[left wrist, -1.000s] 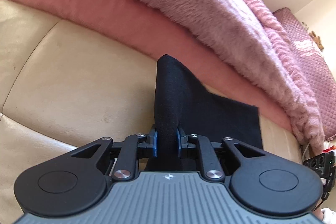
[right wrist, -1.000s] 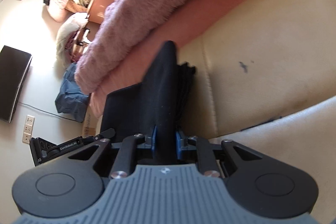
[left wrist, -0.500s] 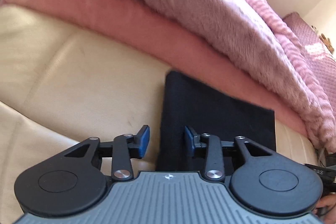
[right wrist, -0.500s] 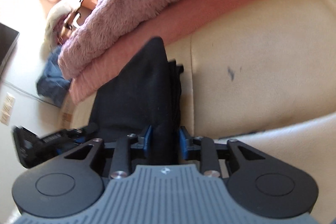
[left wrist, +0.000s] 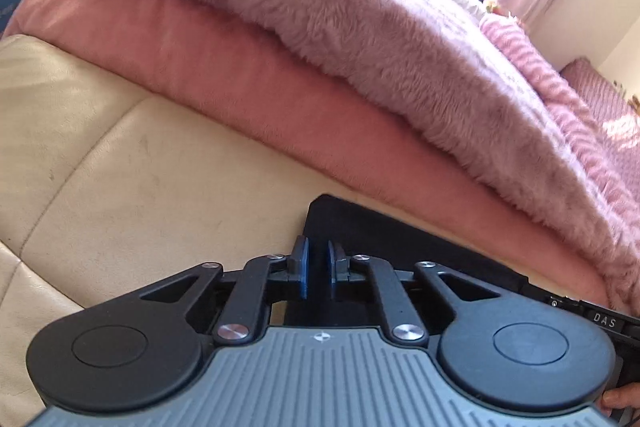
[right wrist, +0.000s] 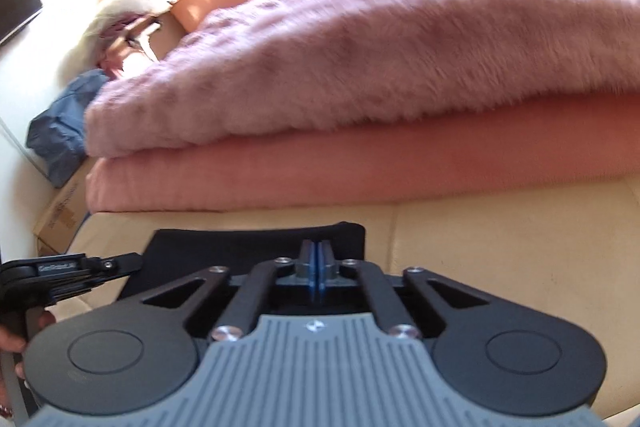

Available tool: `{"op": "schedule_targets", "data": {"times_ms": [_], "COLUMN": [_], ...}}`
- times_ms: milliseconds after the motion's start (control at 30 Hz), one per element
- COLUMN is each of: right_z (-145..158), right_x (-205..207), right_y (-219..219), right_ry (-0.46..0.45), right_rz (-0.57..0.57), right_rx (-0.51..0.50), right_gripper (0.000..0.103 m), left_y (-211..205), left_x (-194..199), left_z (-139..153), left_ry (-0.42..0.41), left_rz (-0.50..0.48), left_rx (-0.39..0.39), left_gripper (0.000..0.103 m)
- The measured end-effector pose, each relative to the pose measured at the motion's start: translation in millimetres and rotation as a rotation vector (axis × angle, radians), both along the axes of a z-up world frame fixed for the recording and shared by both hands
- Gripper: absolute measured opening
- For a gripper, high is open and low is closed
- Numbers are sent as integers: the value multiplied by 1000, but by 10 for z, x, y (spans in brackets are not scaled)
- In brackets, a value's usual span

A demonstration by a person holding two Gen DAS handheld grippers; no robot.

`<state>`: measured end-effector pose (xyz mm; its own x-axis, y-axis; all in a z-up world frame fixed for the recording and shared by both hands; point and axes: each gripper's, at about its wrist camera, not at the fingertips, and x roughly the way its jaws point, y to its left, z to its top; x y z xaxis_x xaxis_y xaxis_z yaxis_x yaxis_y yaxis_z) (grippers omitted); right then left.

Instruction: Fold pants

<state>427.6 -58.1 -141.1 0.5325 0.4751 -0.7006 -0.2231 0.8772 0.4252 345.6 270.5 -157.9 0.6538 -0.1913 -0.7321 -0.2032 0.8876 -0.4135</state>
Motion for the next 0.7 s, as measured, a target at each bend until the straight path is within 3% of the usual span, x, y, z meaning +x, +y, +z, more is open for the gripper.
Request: {"op": "schedule_targets", "data": {"times_ms": [167, 300, 500, 700], "right_z": [-207, -69, 318, 415], "right_x": [108, 46, -543, -1229], "right_y": [-90, -170, -91, 66], "right_ry": [43, 30, -86, -148], "right_rz": [-49, -48, 68, 171], "right_rx": [-1, 27, -18, -139], "right_gripper": [0, 0, 0, 0], "left_y": [-26, -3, -79, -266], "left_x": [38, -114, -623, -1112], "left_z": [-20, 181, 476, 444], "left_ry": [20, -13, -49, -13], "left_rz": [-2, -3, -87, -126], "left_rx": [24, 45, 113, 189], "left_gripper": [13, 12, 12, 7]}}
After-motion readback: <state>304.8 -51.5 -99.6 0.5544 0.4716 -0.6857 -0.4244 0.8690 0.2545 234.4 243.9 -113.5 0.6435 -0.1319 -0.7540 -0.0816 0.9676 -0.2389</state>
